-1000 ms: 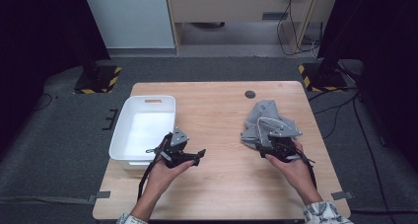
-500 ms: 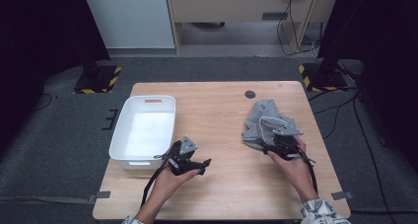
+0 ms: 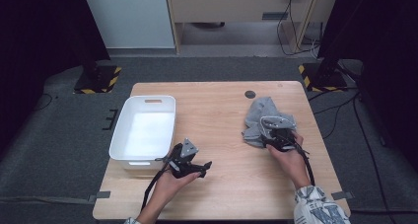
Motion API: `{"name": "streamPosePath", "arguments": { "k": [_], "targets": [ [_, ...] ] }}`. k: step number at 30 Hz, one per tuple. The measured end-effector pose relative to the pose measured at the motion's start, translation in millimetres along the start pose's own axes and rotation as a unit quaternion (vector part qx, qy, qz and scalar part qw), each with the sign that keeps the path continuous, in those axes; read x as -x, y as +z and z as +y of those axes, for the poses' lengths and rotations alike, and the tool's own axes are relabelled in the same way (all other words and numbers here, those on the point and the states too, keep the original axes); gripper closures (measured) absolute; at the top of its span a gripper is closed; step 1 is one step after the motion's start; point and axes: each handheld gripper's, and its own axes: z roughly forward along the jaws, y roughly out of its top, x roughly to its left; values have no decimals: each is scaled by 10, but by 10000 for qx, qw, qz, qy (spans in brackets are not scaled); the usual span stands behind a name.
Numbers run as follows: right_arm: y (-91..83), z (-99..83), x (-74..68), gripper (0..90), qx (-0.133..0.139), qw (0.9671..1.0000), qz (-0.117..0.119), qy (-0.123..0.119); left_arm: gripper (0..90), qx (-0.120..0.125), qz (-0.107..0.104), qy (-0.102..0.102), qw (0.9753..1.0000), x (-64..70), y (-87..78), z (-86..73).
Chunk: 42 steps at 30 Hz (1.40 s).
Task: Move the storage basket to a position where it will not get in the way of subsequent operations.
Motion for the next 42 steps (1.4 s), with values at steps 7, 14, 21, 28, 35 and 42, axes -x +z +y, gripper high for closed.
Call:
{"name": "streamPosePath", "arguments": {
  "k": [7, 14, 21, 28, 35, 42],
  "targets": [
    [-43, -12, 152, 745, 29, 9993, 233, 307, 156, -50, -44, 57, 10000, 77, 34, -18],
    [-105, -85, 108, 831, 51, 9980, 603, 178, 156, -85, -87, 112, 9999, 135, 70, -9],
    [-185, -155, -63, 846, 37, 9955, 945, -17, 157, -55, -107, 85, 9999, 135, 52, -12],
    [-239, -179, -163, 804, 92, 9957, 900, -201, 157, -29, -116, 59, 9999, 120, 30, -18],
    [-409, -161, -182, 477, 654, 9948, 768, -158, 157, -15, -87, 20, 10000, 89, 16, -21],
    [-460, -85, -59, 204, 1050, 9939, 237, 220, 157, -21, -103, 32, 9999, 103, 19, -25]
  ]
}}
